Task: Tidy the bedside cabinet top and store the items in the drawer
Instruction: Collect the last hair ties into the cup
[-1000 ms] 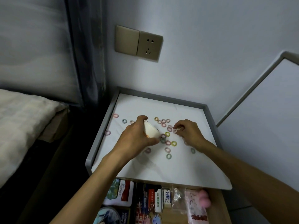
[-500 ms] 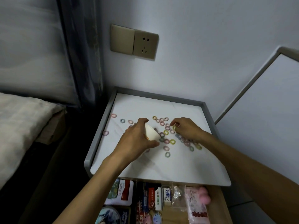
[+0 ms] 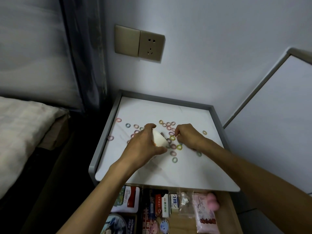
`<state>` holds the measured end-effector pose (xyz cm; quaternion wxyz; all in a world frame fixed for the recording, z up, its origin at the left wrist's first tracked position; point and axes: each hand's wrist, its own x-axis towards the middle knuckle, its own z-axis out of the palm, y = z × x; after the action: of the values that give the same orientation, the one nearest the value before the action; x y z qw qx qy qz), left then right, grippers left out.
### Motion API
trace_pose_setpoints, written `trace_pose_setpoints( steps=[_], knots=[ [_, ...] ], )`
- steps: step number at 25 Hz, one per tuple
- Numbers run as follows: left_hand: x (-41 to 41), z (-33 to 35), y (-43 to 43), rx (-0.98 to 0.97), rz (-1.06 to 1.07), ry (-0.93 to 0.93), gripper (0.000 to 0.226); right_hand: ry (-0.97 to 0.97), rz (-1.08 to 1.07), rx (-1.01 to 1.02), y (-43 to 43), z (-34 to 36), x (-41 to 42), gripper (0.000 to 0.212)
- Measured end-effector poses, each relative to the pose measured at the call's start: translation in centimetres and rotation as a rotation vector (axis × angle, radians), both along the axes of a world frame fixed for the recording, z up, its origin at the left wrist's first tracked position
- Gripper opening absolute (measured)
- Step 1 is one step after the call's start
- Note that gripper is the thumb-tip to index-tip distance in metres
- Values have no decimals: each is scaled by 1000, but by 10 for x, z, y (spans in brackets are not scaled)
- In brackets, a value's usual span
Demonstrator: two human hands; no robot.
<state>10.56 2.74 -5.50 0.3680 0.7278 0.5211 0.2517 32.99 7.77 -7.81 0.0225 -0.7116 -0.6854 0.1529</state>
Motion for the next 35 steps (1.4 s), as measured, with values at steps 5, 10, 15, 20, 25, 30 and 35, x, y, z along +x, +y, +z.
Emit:
trace_pose_setpoints(
  steps=[5,10,15,20,25,30,35],
  knots=[
    [1,-4,2,-3,4,-4,88,384,-107,196,-7,45,-11,16],
    [7,-3,4,-15,10,-82,102,657,280,-10,-37,79,-48,17],
    [6,-1,2,-5,21,-93,102,649,229,128,-38,75,-29,20],
    [3,1,2,-7,24,-99,97,105,-296,43,-30,36,46,48],
    [3,2,1,-8,11,-89,94,197,-343,27,-30,2,56,44],
    [2,2,1,-9,4,-85,92,222,-215,108,-30,0,44,11],
    [4,3,0,-7,-10,-78,92,84,-197,61,-26,-1,34,17]
  ],
)
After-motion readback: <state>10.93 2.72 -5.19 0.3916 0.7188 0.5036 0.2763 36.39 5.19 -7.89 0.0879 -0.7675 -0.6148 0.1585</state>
